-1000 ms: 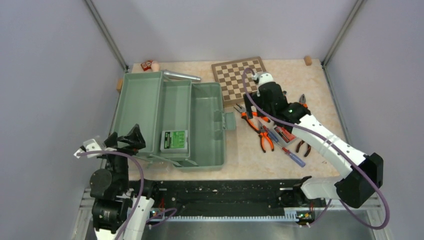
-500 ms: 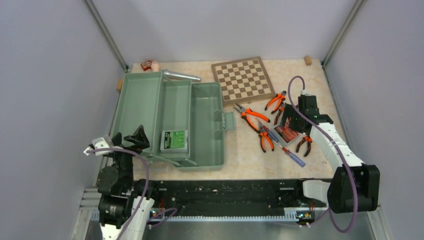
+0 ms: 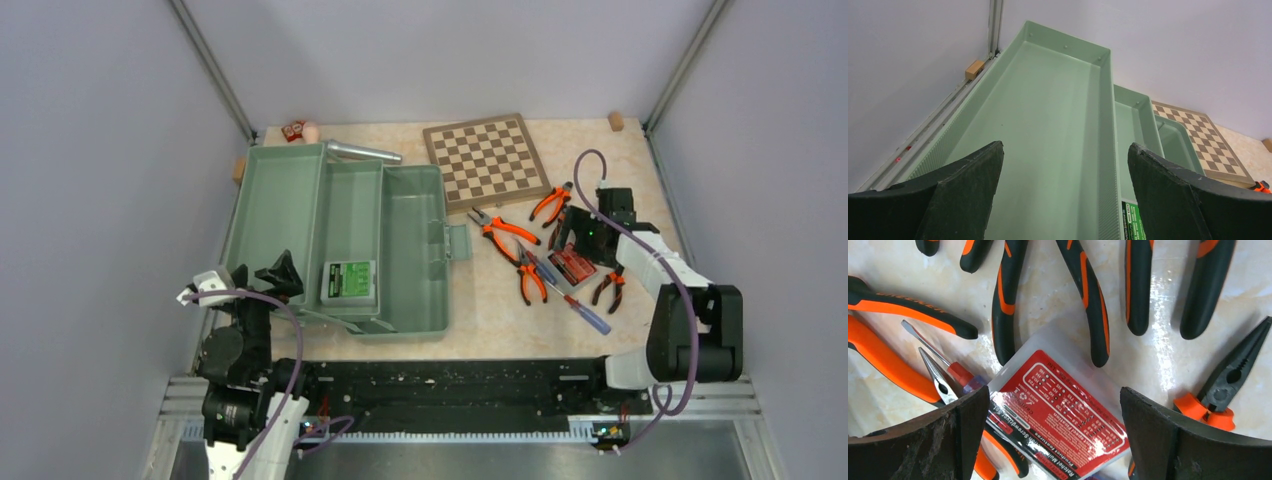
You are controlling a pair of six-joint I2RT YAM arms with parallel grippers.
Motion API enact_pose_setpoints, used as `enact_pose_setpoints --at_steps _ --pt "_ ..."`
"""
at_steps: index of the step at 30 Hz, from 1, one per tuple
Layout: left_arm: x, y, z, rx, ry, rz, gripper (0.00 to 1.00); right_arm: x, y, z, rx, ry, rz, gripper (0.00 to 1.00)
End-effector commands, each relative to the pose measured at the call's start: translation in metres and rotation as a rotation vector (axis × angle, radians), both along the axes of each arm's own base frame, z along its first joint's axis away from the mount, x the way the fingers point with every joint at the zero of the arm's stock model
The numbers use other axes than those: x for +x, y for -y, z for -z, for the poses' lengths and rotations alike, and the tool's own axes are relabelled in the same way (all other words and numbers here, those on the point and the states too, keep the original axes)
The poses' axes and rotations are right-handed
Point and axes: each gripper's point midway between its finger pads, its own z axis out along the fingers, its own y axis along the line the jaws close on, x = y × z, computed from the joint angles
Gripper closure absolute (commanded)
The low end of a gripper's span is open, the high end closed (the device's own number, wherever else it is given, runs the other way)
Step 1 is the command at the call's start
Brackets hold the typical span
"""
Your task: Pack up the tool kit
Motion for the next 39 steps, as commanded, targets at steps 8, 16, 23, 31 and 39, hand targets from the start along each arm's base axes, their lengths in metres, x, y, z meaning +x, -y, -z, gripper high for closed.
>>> enact_pose_setpoints --at_steps 8,16,23,31,39 --pt "-0.015 -0.002 -0.024 0.000 0.134 0.004 0.02 -0.026 -0.048 0.001 0.253 -0.055 -0.118 0.01" --pt "-0.013 -0.001 -0.023 0.002 0.125 0.008 0.02 -0.041 -0.042 0.006 0.060 -0.069 -0.163 0.01" --pt "-0.012 -0.001 -0.022 0.002 0.121 0.005 0.02 -0.040 -0.039 0.011 -0.049 -0.095 -0.186 0.01" --pt "-0.012 -0.001 -0.021 0.005 0.119 0.004 0.02 -0.038 -0.039 0.021 -0.094 -0.129 -0.194 0.05" --pt "-0.011 -0.002 -0.020 0.005 0.116 0.001 0.03 -0.029 -0.031 0.021 -0.158 -0.124 -0.186 0.24"
